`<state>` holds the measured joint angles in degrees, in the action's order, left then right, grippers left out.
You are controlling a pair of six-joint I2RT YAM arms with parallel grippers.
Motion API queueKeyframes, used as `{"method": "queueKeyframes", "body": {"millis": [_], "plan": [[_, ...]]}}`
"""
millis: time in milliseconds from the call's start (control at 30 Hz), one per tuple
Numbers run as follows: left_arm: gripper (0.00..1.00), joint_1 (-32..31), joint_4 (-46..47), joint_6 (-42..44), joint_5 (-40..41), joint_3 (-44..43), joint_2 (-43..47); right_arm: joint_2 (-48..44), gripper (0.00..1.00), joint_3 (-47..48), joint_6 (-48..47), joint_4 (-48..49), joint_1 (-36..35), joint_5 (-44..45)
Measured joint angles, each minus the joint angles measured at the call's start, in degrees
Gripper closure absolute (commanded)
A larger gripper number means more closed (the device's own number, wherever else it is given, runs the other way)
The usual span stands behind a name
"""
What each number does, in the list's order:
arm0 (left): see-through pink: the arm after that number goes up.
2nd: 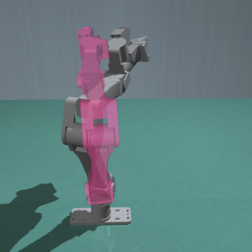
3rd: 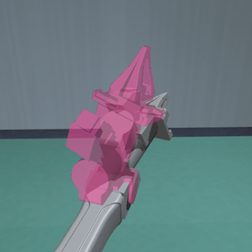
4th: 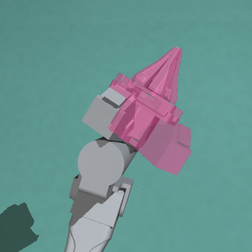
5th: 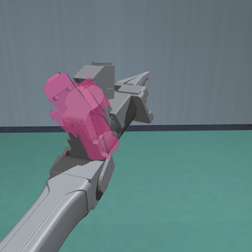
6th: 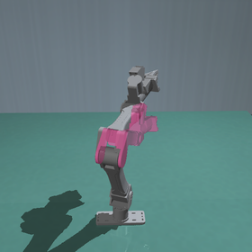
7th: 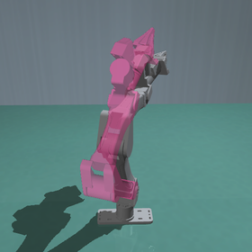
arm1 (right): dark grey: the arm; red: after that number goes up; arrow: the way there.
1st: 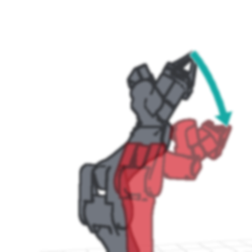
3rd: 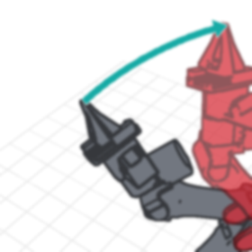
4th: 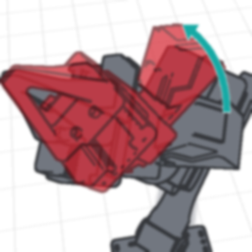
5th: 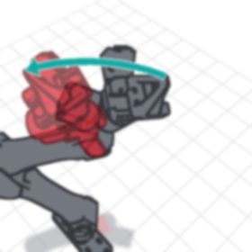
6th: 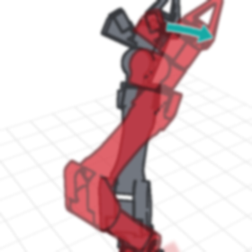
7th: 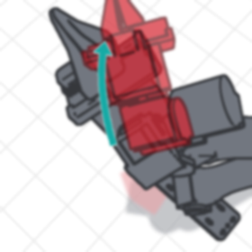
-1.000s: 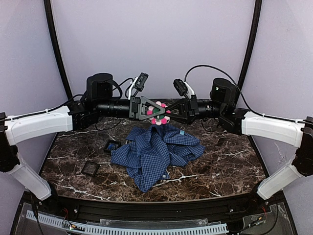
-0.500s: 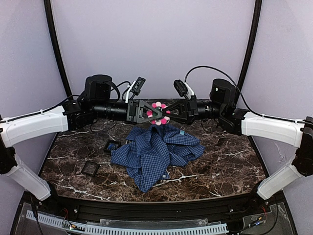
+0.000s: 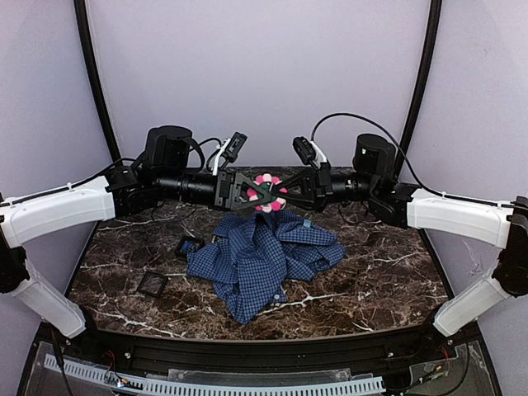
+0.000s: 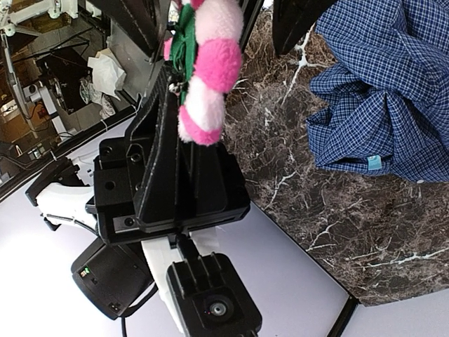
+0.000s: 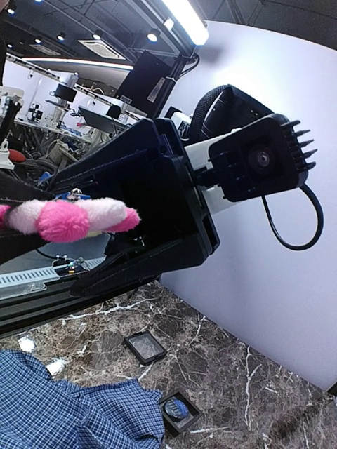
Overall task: Remove the brooch from the garment
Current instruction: Close the brooch.
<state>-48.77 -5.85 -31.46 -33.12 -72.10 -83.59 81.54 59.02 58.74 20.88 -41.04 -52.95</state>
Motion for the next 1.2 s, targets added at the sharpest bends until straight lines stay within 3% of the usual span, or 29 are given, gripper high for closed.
{"method": "queueKeyframes", "body": {"millis": [600,1200], "plan": [[0.61,-0.11,0.48,-0.02,0.79,0.20,0.15,0.31,1.00,-0.02,0.09,-0.20,0.00,0.42],[0.64,-0.20,3.34,-0.50,1.90,2.40,2.19,0.31,1.00,-0.83,1.22,2.27,0.00,0.46]]}}
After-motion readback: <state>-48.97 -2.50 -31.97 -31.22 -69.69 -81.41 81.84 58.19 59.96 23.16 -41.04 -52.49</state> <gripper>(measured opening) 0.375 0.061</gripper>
